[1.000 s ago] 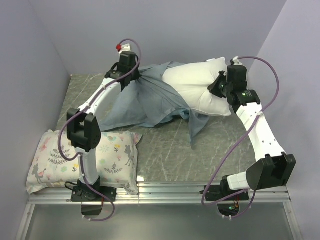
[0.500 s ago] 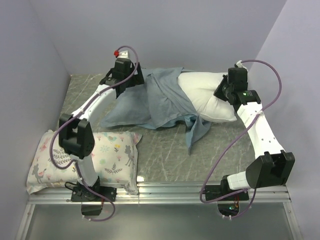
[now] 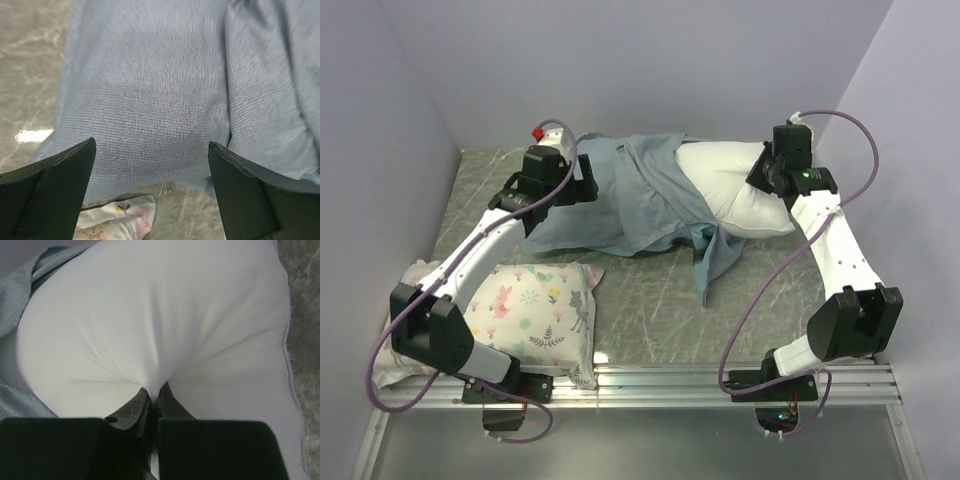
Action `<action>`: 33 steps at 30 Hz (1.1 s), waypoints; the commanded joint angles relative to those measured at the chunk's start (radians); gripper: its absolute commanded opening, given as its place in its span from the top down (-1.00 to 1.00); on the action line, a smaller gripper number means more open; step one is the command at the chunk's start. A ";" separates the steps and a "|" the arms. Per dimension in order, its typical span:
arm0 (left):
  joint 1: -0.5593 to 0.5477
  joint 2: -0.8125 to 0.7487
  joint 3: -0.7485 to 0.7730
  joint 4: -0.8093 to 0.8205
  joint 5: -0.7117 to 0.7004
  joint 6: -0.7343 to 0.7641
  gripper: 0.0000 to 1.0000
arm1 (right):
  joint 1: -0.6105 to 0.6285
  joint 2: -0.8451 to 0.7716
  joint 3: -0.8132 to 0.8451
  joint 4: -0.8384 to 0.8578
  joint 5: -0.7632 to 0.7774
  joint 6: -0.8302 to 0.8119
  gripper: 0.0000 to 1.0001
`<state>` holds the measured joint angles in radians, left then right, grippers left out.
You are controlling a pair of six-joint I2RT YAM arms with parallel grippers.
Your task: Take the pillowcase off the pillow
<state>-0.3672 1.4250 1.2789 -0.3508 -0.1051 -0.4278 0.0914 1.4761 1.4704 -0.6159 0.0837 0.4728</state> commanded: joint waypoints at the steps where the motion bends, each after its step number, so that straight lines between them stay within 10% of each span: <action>1: -0.004 0.058 -0.001 -0.025 0.076 0.052 -0.99 | -0.004 -0.008 0.073 0.079 -0.005 -0.008 1.00; 8: -0.001 0.178 0.048 -0.089 -0.025 0.064 -0.75 | -0.004 -0.007 0.090 0.074 -0.006 -0.019 1.00; 16: 0.080 0.176 0.086 -0.157 -0.180 0.035 0.92 | -0.027 -0.004 0.125 0.050 -0.010 -0.033 1.00; 33: 0.562 0.132 0.109 -0.040 -0.262 -0.129 0.97 | -0.179 0.010 0.239 -0.013 -0.139 0.003 1.00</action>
<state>0.0978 1.5551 1.3228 -0.4271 -0.1658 -0.5663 0.0128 1.5528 1.6512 -0.7494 -0.2222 0.4965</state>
